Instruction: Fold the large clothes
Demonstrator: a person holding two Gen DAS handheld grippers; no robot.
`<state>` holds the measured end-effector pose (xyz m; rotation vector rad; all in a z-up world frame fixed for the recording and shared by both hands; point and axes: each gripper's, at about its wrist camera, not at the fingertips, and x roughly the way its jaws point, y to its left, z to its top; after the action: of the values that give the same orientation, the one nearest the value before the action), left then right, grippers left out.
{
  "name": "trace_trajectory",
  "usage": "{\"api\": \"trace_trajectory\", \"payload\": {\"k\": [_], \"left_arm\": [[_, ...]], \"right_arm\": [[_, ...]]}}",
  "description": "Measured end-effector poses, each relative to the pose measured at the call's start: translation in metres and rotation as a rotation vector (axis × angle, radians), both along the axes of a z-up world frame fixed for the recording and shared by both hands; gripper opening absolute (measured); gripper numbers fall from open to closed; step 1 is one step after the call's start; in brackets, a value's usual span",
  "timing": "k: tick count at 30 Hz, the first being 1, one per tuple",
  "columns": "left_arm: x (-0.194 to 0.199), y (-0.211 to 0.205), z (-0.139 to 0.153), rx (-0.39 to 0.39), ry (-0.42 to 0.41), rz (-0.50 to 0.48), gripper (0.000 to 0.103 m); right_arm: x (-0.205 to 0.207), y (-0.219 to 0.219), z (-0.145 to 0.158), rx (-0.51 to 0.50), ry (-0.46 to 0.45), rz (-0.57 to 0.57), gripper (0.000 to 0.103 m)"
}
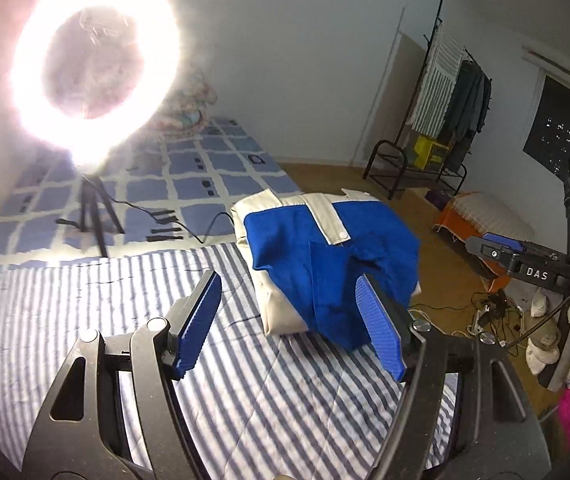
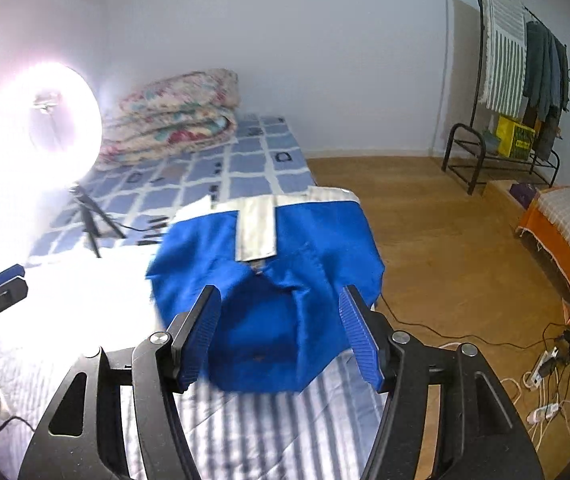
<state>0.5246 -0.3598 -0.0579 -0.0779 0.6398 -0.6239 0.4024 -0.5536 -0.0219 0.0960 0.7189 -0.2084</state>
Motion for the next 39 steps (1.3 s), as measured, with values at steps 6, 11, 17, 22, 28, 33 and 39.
{"api": "trace_trajectory", "payload": {"k": [6, 11, 17, 22, 28, 33, 39], "left_arm": [[-0.071, 0.035, 0.037, 0.005, -0.055, 0.001, 0.073], [-0.129, 0.063, 0.058, 0.013, -0.095, 0.01, 0.073], [-0.187, 0.091, 0.065, 0.03, -0.128, 0.023, 0.073], [-0.227, 0.109, 0.057, 0.046, -0.135, 0.035, 0.073], [-0.262, 0.122, 0.039, 0.062, -0.148, 0.052, 0.074], [-0.277, 0.125, 0.023, 0.076, -0.15, 0.059, 0.081], [-0.285, 0.126, 0.008, 0.09, -0.16, 0.067, 0.094]], "right_arm": [[-0.055, 0.041, 0.028, -0.007, -0.037, 0.044, 0.061], [-0.097, 0.071, 0.042, -0.021, -0.056, 0.073, 0.062], [-0.146, 0.112, 0.046, -0.079, -0.076, 0.096, 0.065], [-0.179, 0.132, 0.033, -0.067, -0.09, 0.093, 0.066], [-0.205, 0.145, 0.011, -0.065, -0.096, 0.072, 0.067], [-0.22, 0.156, -0.006, -0.083, -0.095, 0.06, 0.069], [-0.226, 0.162, -0.022, -0.106, -0.093, 0.041, 0.075]]}}
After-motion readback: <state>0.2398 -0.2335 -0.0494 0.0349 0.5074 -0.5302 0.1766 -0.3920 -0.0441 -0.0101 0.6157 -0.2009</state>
